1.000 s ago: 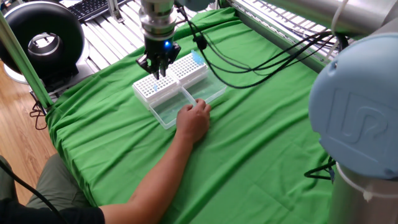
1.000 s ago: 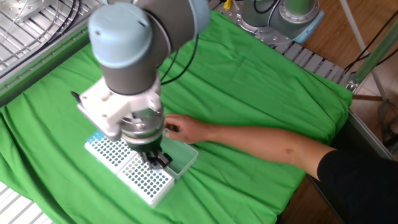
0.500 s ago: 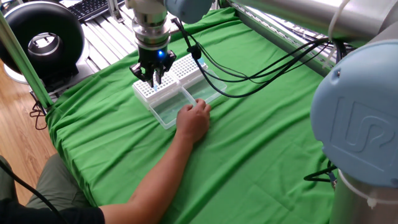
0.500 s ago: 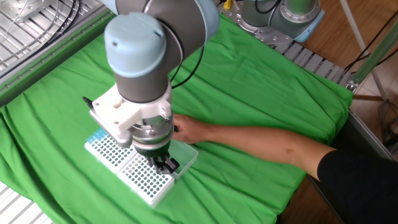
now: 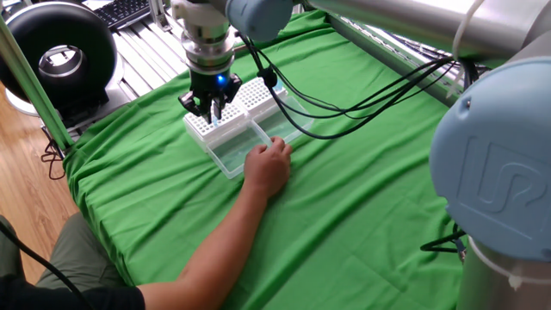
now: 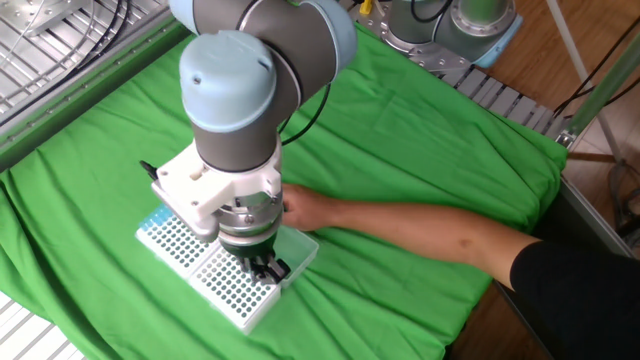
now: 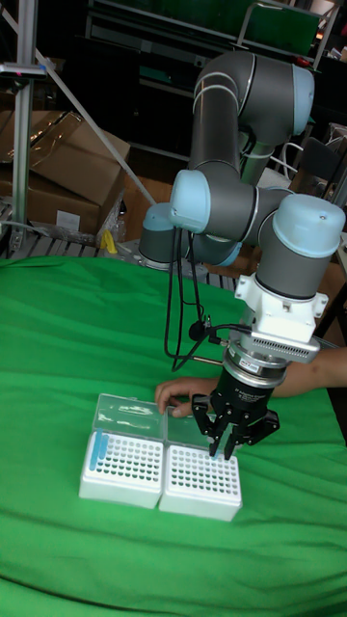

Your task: Insert a medium pipette tip into the holder for medium pipette tips

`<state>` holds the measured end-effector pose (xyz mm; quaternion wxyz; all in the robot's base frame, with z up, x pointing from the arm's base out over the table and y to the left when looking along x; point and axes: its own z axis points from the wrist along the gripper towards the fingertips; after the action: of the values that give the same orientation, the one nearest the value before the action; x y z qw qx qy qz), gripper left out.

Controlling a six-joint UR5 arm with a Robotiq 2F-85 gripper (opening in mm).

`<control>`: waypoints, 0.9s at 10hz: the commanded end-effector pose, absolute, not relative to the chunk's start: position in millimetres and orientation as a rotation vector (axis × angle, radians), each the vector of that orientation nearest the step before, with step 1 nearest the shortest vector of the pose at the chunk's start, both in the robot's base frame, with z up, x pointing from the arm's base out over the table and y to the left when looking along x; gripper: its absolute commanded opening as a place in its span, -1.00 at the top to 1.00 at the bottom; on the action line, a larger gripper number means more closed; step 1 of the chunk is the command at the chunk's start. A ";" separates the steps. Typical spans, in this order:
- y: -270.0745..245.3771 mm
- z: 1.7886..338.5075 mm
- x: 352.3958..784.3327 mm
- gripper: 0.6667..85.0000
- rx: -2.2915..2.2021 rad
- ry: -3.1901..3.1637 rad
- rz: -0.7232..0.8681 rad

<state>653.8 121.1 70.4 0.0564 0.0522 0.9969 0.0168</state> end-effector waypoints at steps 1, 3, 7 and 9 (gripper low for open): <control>122.0 66.1 657.6 0.41 0.165 3.011 0.063; 120.0 63.8 658.3 0.57 0.175 3.007 0.054; 111.8 69.0 651.9 0.99 0.199 3.025 0.003; 110.1 75.8 650.6 0.99 0.200 3.036 -0.005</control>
<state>652.8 112.3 68.6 0.0564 0.0604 0.9966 -0.0002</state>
